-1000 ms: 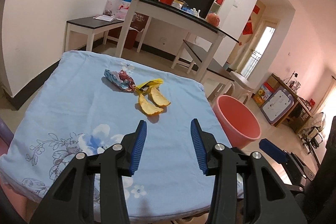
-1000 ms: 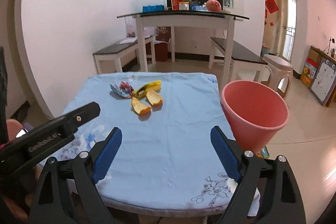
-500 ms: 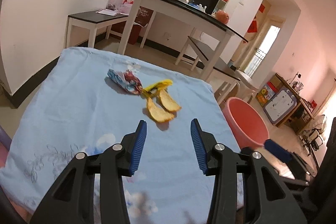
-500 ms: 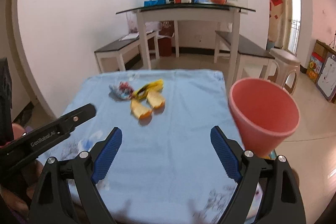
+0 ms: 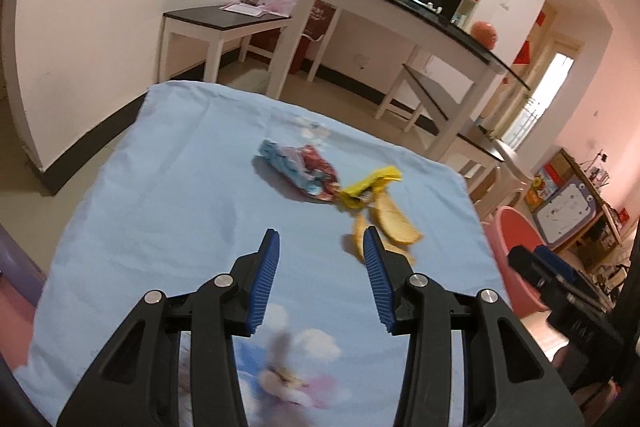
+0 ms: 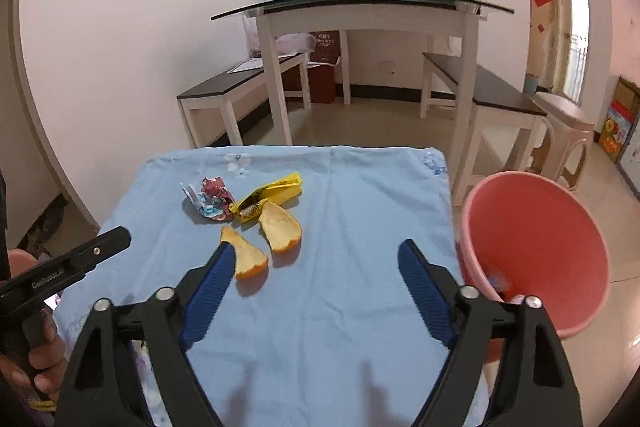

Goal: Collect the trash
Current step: 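Grasp the colourful candy wrapper with the left tool while the right tool grasps the yellow wrapper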

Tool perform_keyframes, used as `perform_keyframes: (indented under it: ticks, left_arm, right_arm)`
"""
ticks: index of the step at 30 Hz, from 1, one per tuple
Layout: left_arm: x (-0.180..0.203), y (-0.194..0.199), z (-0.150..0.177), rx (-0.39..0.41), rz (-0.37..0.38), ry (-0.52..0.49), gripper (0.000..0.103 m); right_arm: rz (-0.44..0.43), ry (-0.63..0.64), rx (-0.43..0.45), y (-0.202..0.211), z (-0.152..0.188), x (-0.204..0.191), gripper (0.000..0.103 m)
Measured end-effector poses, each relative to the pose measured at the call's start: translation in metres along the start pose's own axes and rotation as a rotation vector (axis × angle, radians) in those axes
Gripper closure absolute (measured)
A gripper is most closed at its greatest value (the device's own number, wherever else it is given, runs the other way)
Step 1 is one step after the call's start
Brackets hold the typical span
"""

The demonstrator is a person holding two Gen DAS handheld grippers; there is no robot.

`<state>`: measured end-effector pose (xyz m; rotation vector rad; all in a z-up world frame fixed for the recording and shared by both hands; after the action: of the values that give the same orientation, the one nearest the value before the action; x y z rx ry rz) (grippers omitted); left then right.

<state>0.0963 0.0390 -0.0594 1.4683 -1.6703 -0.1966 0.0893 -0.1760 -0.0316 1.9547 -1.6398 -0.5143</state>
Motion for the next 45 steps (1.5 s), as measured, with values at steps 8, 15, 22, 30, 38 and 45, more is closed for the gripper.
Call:
perform_keyframes:
  ticks: [8,15,22,30,38,45]
  left_arm:
    - [-0.035,-0.018,-0.021,-0.029,-0.068,0.023,0.059]
    - [-0.021,-0.058,-0.041,-0.077,-0.034,0.130,0.059]
    - [-0.014,-0.113,-0.057,-0.088,-0.127,0.190,0.059]
    - [-0.017,-0.144,-0.051,-0.119,-0.176,0.188,0.089]
    - [-0.027,-0.120,-0.052,-0.088,-0.159,0.175,0.101]
    - [-0.037,-0.094,-0.051,-0.068,-0.143,0.174,0.101]
  right_arm:
    - [-0.094,0.037,-0.047,-0.051,-0.010,-0.011,0.040]
    - [-0.153,0.005,-0.075,-0.087,-0.016,-0.006,0.040]
    - [-0.187,-0.042,-0.099,-0.102,-0.006,0.006,0.040]
    - [-0.213,-0.067,-0.120,-0.119,-0.006,0.012,0.040]
    - [-0.313,-0.161,-0.138,-0.138,-0.022,0.003,0.040]
    - [-0.322,-0.136,-0.133,-0.148,-0.047,-0.032,0.039]
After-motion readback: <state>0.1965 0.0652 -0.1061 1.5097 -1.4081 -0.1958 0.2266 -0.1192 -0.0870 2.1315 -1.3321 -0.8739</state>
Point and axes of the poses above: each gripper's, at about its wrist camera, not at the fingertips, and y roughly against the way its jaws point, x to its right, z to its underside, the point moved 6 cm from there along -y, roughly the way its jaws point, and after that the axes turned 13 degrees about y, right-handed, at the moved point
